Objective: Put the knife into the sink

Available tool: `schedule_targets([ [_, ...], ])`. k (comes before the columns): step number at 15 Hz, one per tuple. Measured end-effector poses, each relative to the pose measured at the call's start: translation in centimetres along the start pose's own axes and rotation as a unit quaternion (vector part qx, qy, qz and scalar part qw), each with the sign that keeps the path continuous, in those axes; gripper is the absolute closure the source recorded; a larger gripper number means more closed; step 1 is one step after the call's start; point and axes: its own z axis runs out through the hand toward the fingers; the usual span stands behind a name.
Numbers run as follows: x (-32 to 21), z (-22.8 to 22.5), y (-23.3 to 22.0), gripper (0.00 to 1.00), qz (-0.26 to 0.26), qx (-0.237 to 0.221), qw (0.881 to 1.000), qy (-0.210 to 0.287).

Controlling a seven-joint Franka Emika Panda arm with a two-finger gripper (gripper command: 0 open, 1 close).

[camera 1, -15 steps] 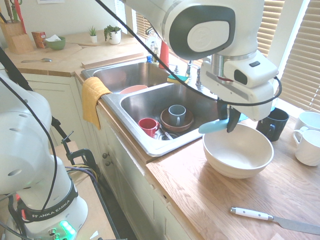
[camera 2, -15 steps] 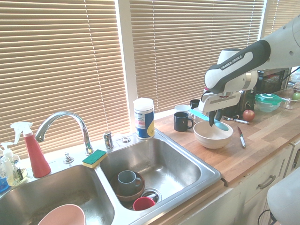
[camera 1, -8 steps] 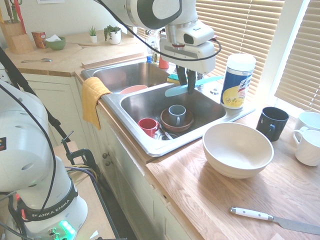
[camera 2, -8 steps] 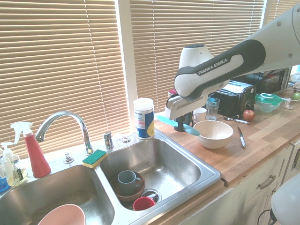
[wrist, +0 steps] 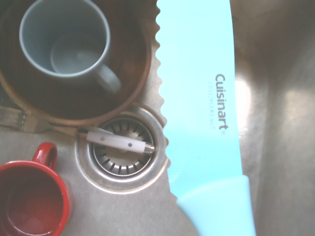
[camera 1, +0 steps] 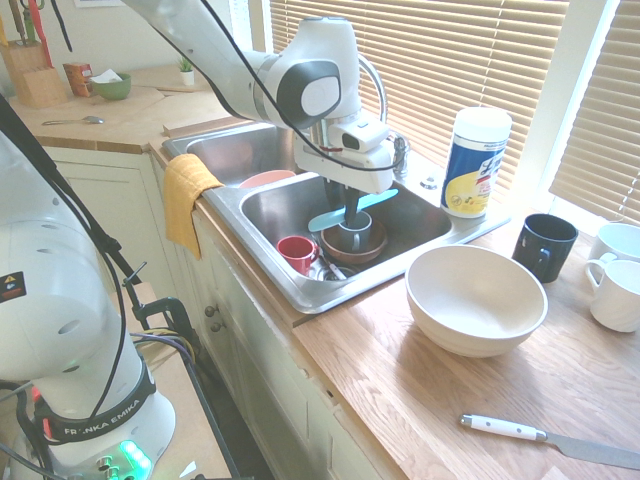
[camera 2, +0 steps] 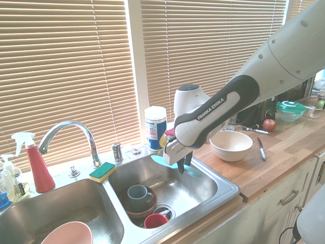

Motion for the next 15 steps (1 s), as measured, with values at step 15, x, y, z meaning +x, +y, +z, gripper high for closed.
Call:
schedule_targets([
  [15,3.2,16.7,-3.9,1.00,0.001,-0.013,0.999,-0.050],
])
